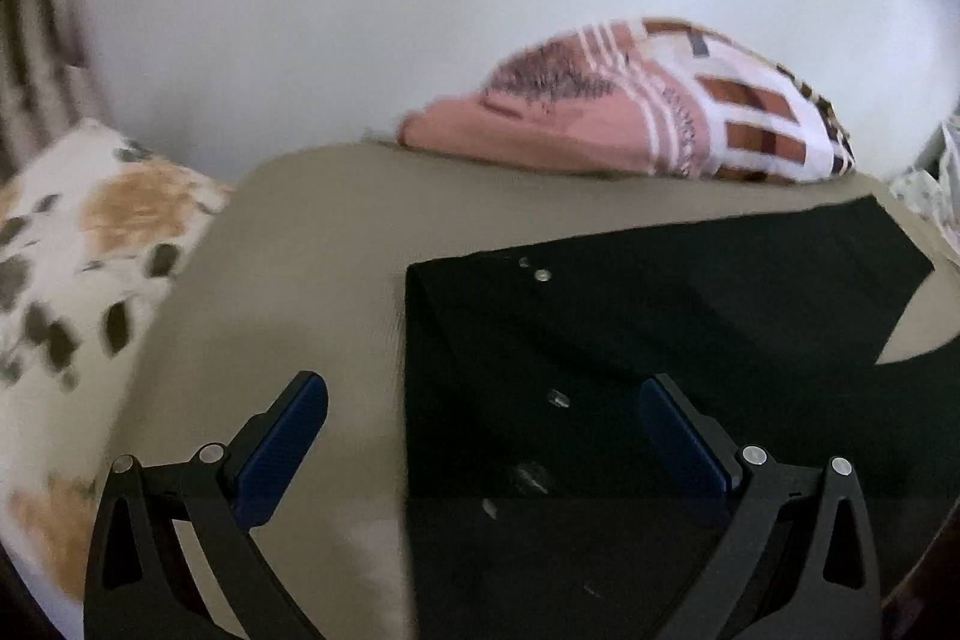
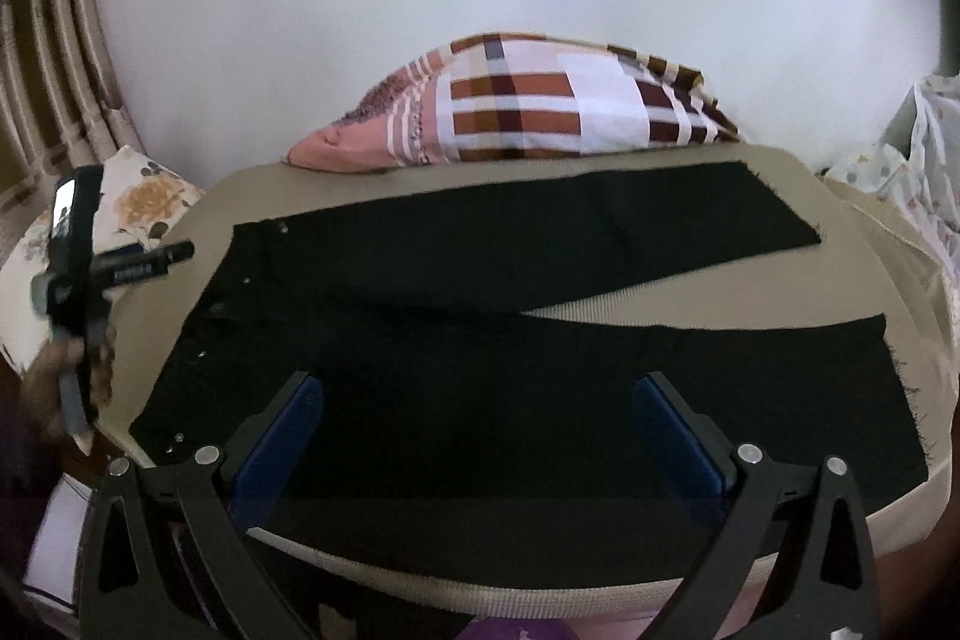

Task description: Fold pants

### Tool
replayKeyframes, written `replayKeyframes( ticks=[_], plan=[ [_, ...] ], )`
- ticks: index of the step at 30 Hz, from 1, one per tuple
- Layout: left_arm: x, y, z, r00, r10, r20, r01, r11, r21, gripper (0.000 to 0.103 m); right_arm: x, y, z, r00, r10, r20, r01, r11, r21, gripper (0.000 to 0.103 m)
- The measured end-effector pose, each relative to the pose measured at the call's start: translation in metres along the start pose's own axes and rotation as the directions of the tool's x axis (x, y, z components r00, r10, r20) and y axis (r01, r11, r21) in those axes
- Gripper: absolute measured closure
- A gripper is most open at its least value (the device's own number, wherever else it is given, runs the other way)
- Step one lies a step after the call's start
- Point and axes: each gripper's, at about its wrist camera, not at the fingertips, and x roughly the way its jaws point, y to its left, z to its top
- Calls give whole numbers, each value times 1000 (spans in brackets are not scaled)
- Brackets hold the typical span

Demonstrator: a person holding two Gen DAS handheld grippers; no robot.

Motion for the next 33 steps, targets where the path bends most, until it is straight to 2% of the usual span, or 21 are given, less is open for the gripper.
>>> replayKeyframes(
  ticks=[1,4,6,8,10,12,13,14,16,18,20,21,23,25,26,28,30,33],
  plan=[
    [15,13,7,1000,0,-18,-1,1000,-5,5,5,-1,0,1000,-3,-12,3,1000,4,0],
    [53,43,26,995,-77,-65,75,997,-34,22,17,-2,1,999,-21,-42,21,1000,6,0],
    [76,56,36,987,-119,-107,112,991,-70,47,25,-5,1,998,-29,-64,30,999,12,0],
    [102,72,45,976,-157,-153,142,984,-108,60,33,-7,2,995,-39,-89,41,999,15,0],
    [116,82,50,972,-167,-167,149,982,-114,60,38,-6,1,994,-50,-102,51,999,9,0],
    [127,85,52,957,-232,-173,213,969,-122,60,43,-6,1,992,-64,-113,64,998,1,0],
    [128,86,54,955,-240,-174,222,968,-112,59,46,-5,1,990,-70,-121,70,998,-2,0],
    [133,86,55,946,-262,-189,245,964,-105,57,48,-5,1,989,-72,-126,72,997,-4,0],
    [142,85,58,941,-262,-214,249,965,-85,49,54,-4,1,987,-75,-144,75,997,-7,0],
    [149,81,59,935,-271,-228,264,963,-61,35,59,-2,1,985,-75,-155,73,997,-13,0],
    [152,76,61,928,-291,-232,288,956,-48,33,62,2,1,984,-77,-159,74,997,-27,0],
    [153,75,62,919,-315,-237,313,949,-46,33,63,5,0,984,-78,-159,73,997,-35,0],
    [153,74,62,912,-336,-236,328,942,-73,34,65,8,-1,983,-79,-163,73,996,-46,0],
    [153,75,63,914,-339,-224,318,940,-126,64,67,10,-1,982,-76,-171,69,996,-49,0],
    [153,75,62,910,-350,-222,324,935,-145,66,68,11,-1,982,-74,-172,66,997,-48,0],
    [146,69,60,924,-329,-192,303,941,-153,73,68,13,1,984,-66,-168,59,997,-46,0],
    [131,64,57,939,-311,-143,289,944,-158,85,69,14,6,986,-55,-158,49,998,-44,0],
    [99,57,56,956,-291,-44,279,944,-178,86,76,8,22,987,30,-159,-27,999,21,0]
  ],
)
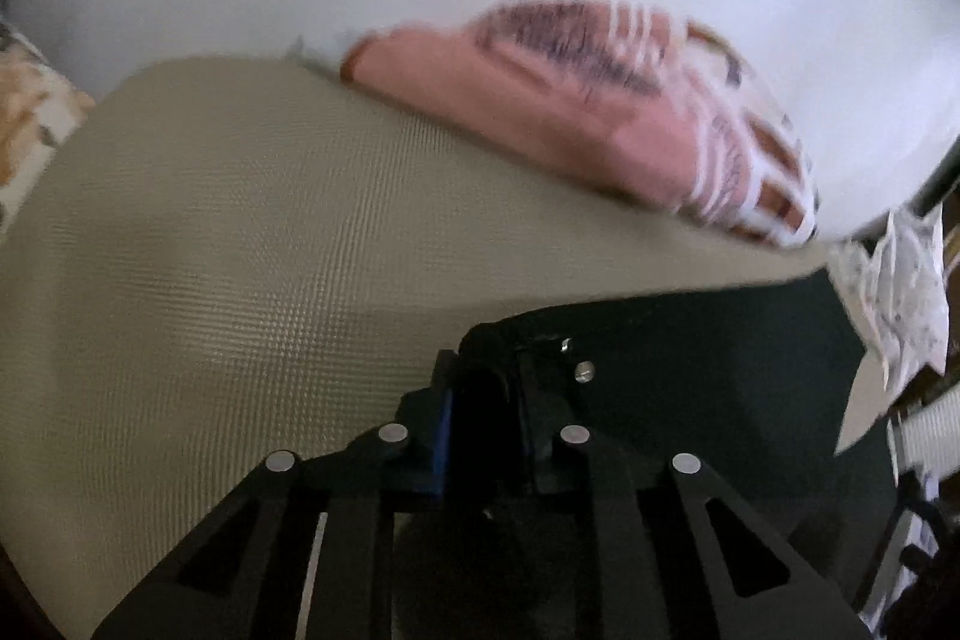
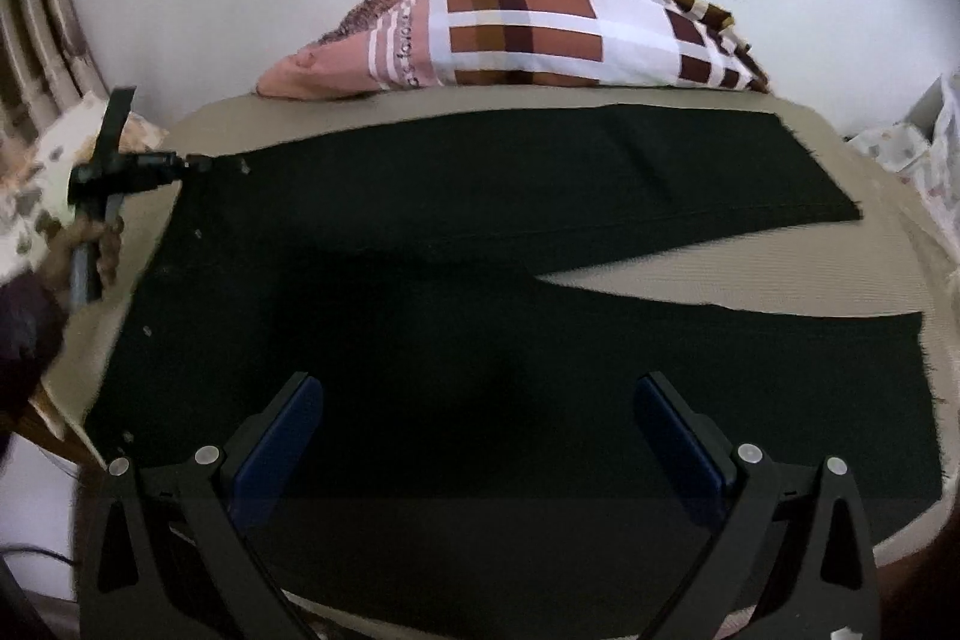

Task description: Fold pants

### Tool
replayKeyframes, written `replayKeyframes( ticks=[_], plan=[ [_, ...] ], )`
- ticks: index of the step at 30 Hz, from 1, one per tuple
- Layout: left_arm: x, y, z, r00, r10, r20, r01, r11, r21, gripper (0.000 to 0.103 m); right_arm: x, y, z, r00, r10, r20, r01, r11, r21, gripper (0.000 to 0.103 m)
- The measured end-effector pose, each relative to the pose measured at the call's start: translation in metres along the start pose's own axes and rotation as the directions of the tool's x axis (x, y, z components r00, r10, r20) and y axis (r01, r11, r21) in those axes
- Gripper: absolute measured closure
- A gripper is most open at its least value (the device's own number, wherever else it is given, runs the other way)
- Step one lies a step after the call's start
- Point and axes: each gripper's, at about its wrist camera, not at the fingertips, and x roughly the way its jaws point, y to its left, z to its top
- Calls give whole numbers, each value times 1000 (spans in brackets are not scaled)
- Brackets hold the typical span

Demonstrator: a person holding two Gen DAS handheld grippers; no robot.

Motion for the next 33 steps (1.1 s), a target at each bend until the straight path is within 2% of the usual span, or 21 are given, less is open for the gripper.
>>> replayKeyframes(
  ticks=[3,5,8,10,12,15,17,18,19,20,21,22,23,25,26,29,31,33],
  plan=[
    [-34,-26,-8,996,-21,91,19,1000,25,86,13,-14,29,983,185,-9,-183,974,135,0],
    [-58,-46,-21,990,-32,139,24,998,58,86,33,-30,52,941,339,-15,-323,907,272,0],
    [-87,-69,-44,982,-41,185,23,995,99,86,68,-42,85,878,478,-7,-436,808,396,0],
    [-104,-80,-62,978,-57,203,35,994,107,86,93,-39,105,871,490,-24,-440,803,402,0],
    [-116,-87,-78,975,-59,216,36,993,110,86,114,-36,117,849,527,-35,-465,777,424,0],
    [-129,-97,-101,972,-61,226,39,994,100,86,151,-40,132,802,596,-41,-488,693,530,1],
    [-132,-102,-113,975,-59,216,40,995,92,86,166,-41,134,778,628,-28,-500,645,578,6],
    [-132,-105,-118,976,-59,209,41,995,89,86,172,-41,135,782,623,-30,-488,641,593,9],
    [-132,-106,-121,978,-59,201,43,996,83,86,179,-40,138,783,621,-41,-476,640,603,18],
    [-132,-105,-124,980,-61,191,48,996,70,86,185,-37,139,779,625,-56,-471,641,606,40],
    [-131,-106,-126,981,-62,185,50,997,64,86,187,-36,138,779,623,-68,-462,645,608,56],
    [-131,-106,-127,982,-56,181,46,997,59,86,189,-34,135,787,609,-94,-438,660,611,84],
    [-131,-105,-128,983,-49,176,40,998,52,86,188,-32,132,793,601,-100,-430,668,608,89],
    [-133,-99,-128,986,-50,158,47,999,24,86,173,-26,125,808,581,-96,-439,703,559,91],
    [-136,-95,-127,987,-52,153,51,999,13,86,155,-20,118,826,556,-93,-440,739,510,91],
    [-147,-82,-135,992,-53,117,56,998,-23,86,108,-8,93,848,525,-76,-450,787,422,91],
    [-153,-75,-145,995,-44,90,48,998,-39,86,87,-6,71,852,516,-86,-449,805,387,92],
    [-158,-69,-158,998,-21,51,23,998,-51,86,71,-1,40,842,528,-107,-454,803,386,92]
  ],
)
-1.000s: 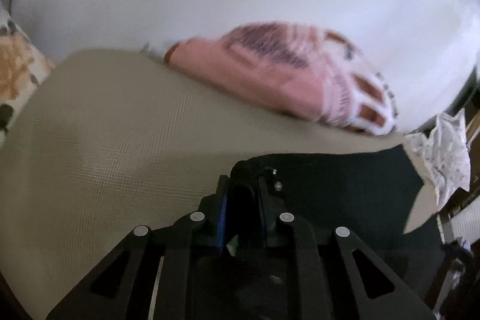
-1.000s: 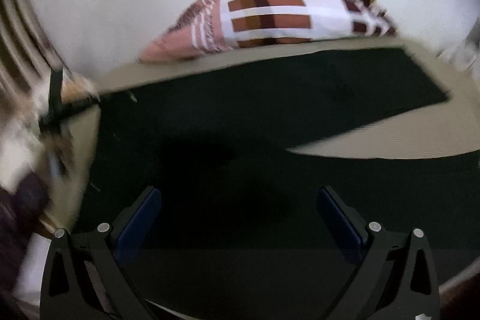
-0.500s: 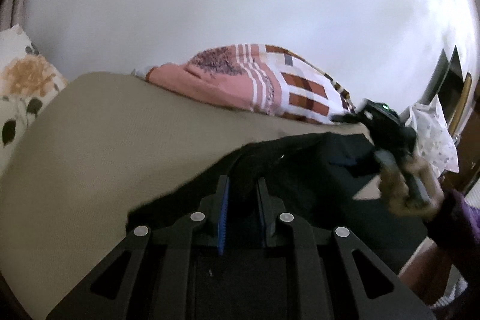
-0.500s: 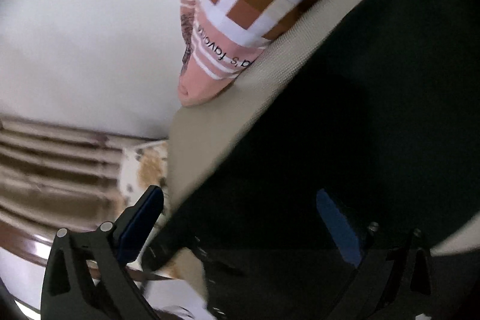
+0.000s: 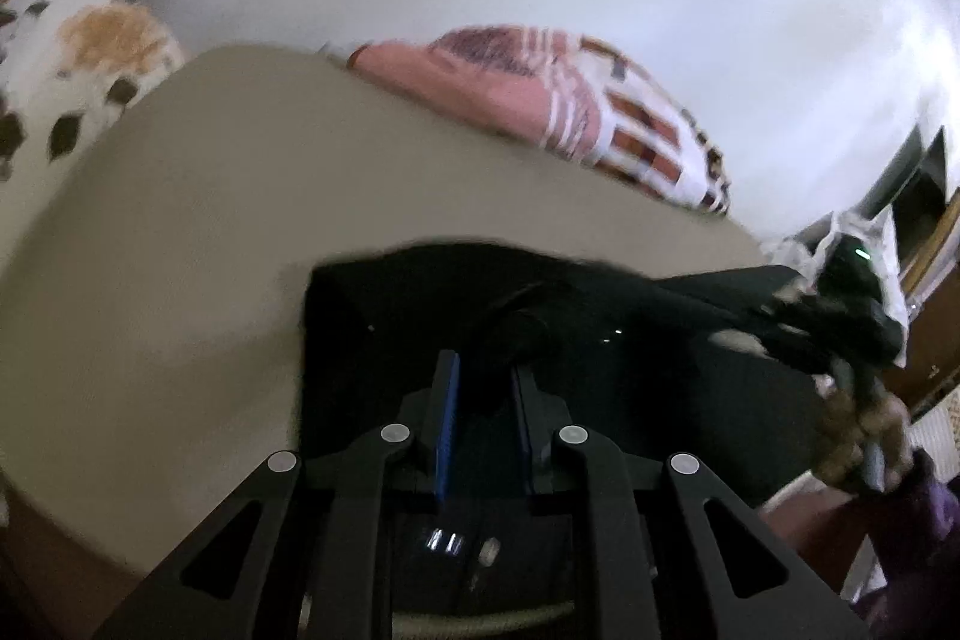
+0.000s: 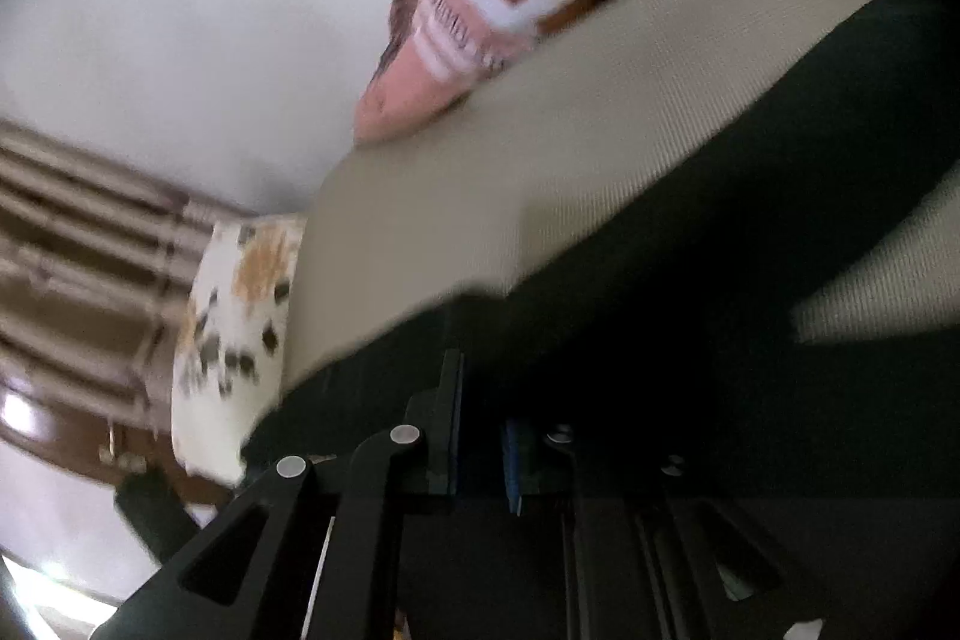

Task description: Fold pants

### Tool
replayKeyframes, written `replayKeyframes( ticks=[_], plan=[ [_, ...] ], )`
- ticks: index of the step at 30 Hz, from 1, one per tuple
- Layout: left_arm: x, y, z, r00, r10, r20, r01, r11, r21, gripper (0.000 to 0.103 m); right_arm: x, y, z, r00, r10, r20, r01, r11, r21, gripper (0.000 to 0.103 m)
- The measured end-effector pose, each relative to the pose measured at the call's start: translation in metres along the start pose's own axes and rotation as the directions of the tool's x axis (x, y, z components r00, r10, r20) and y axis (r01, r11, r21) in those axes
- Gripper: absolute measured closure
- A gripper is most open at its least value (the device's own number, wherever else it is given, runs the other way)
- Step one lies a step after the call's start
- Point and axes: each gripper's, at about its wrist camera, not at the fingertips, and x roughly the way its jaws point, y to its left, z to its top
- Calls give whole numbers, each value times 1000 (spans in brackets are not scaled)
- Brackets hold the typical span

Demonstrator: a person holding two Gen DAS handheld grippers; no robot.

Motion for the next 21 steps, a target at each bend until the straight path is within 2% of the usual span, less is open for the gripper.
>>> replayKeyframes(
  ticks=[4,6,9,13,15,18,21],
  plan=[
    [-9,15,-28,998,28,-59,-30,999,-44,86,0,-9,-67,997,1,-77,2,999,43,92],
    [-11,24,-44,995,44,-89,-50,997,-60,86,4,-18,-90,992,-10,-123,17,998,56,92],
    [-12,32,-67,989,85,-121,-92,994,-51,86,21,-32,-109,984,-6,-178,23,995,93,93],
    [-7,33,-83,980,138,-144,-142,990,-18,86,37,-41,-118,976,18,-216,11,991,131,93],
    [-4,27,-86,969,200,-145,-197,980,39,83,40,-37,-122,974,25,-223,2,993,122,93],
    [-6,22,-89,942,299,-151,-290,954,79,78,44,-35,-124,974,27,-223,-3,994,109,93],
    [-24,15,-83,910,404,-94,-398,914,79,66,48,-37,-124,973,68,-220,-39,990,135,93]
  ],
)
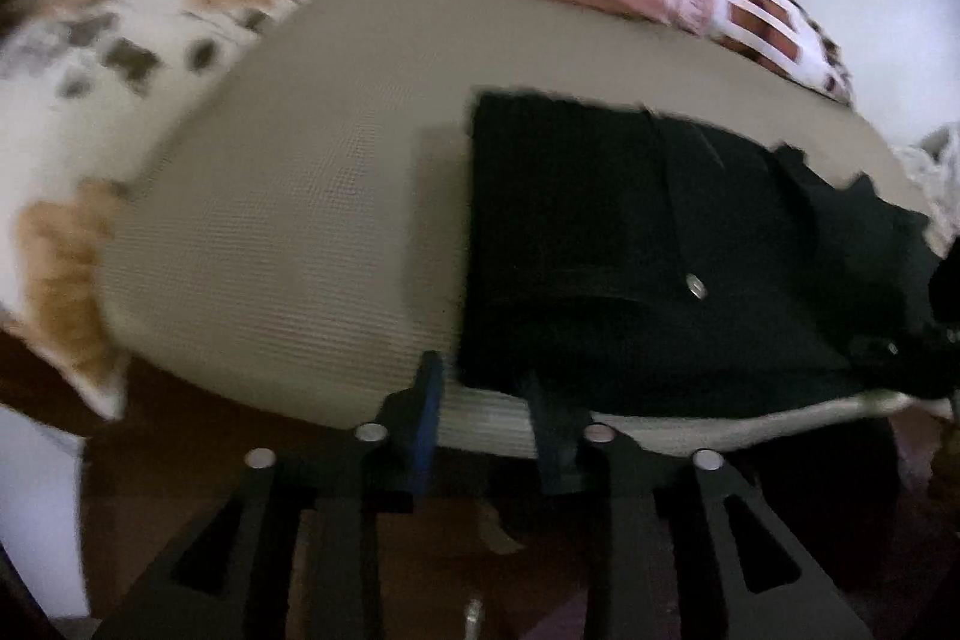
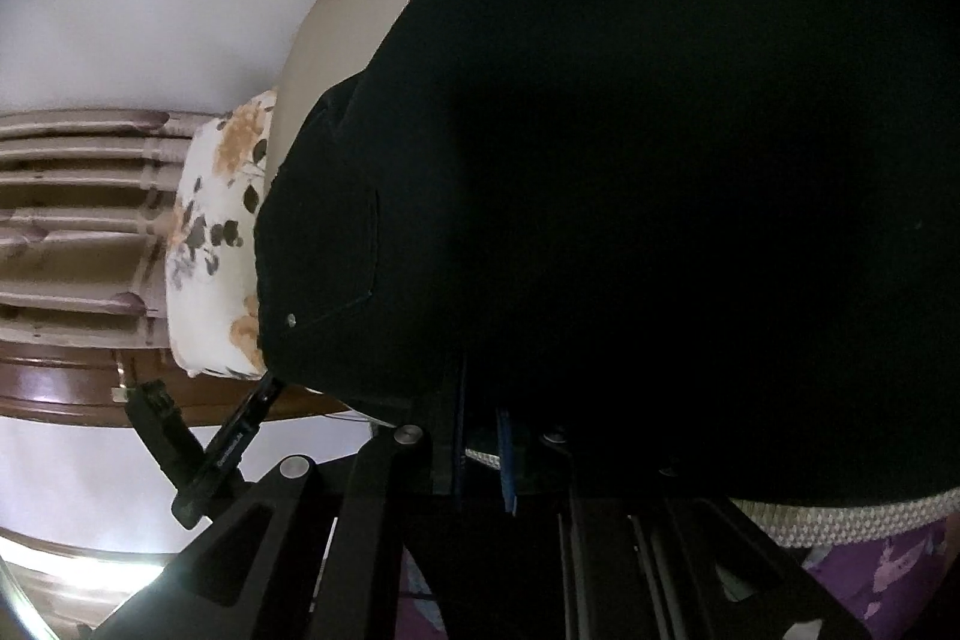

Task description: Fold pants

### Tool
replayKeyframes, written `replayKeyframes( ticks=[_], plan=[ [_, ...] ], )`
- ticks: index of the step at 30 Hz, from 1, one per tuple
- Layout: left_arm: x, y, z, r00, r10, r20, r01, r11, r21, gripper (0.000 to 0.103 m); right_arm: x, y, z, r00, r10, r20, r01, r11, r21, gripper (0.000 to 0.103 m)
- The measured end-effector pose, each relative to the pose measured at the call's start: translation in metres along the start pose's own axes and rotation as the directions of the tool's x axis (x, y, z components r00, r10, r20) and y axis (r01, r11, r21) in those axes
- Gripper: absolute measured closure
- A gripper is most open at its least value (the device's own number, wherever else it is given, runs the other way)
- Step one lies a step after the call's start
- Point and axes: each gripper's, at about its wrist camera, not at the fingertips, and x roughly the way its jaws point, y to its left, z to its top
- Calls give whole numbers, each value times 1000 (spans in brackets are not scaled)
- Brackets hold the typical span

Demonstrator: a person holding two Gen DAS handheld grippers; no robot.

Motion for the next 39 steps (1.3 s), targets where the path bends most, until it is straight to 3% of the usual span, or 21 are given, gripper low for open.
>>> replayKeyframes(
  ticks=[1,3,5,7,10,12,13,14,19,21,22,26,28,30,31,34,37,39],
  plan=[
    [-10,1,1,999,32,31,-32,999,-9,64,-2,-4,0,1000,23,1,-23,1000,11,93],
    [-33,-1,7,993,54,109,-51,998,-35,46,-2,-8,1,997,78,11,-78,996,43,92],
    [-52,-9,15,982,15,188,-8,999,-41,38,-2,-9,2,994,108,23,-109,993,55,91],
    [-53,-27,23,974,-62,219,67,998,-15,32,-6,-10,3,990,134,49,-137,988,64,89],
    [-13,-52,28,986,-136,95,133,991,28,32,-21,-16,8,981,156,112,-165,983,78,85],
    [20,-56,23,984,-176,-11,176,984,-10,39,-35,-22,11,972,166,166,-183,979,91,79],
    [30,-57,19,985,-165,-41,164,986,-38,42,-50,-32,15,962,167,218,-192,976,101,69],
    [36,-52,15,985,-164,-47,160,984,-74,45,-60,-41,16,955,164,249,-196,974,111,65],
    [32,-55,15,988,-146,-46,142,986,-83,45,-132,-110,39,866,158,475,-269,947,176,68],
    [33,-59,14,991,-120,-55,117,991,-56,45,-161,-134,52,814,168,556,-311,935,173,68],
    [33,-58,14,992,-111,-58,109,993,-47,45,-180,-144,57,781,155,605,-314,935,166,66],
    [35,-62,16,994,-90,-64,88,995,-38,45,-230,-175,69,708,91,700,-292,941,172,66],
    [40,-63,18,994,-90,-67,87,996,-36,45,-248,-190,73,688,57,723,-278,942,190,66],
    [41,-63,19,994,-85,-69,83,996,-32,45,-262,-197,78,686,32,727,-256,946,200,80],
    [41,-64,20,994,-82,-68,80,996,-28,45,-266,-196,80,696,-5,718,-215,952,216,93],
    [44,-67,20,995,-67,-70,66,998,-13,45,-284,-195,79,694,-14,720,-203,956,214,96],
    [46,-66,21,995,-67,-77,67,998,-7,45,-319,-176,55,648,-2,762,-153,979,133,97],
    [45,-68,21,995,-68,-75,68,998,-10,45,-329,-171,31,637,-20,771,-114,986,120,97]
  ],
)
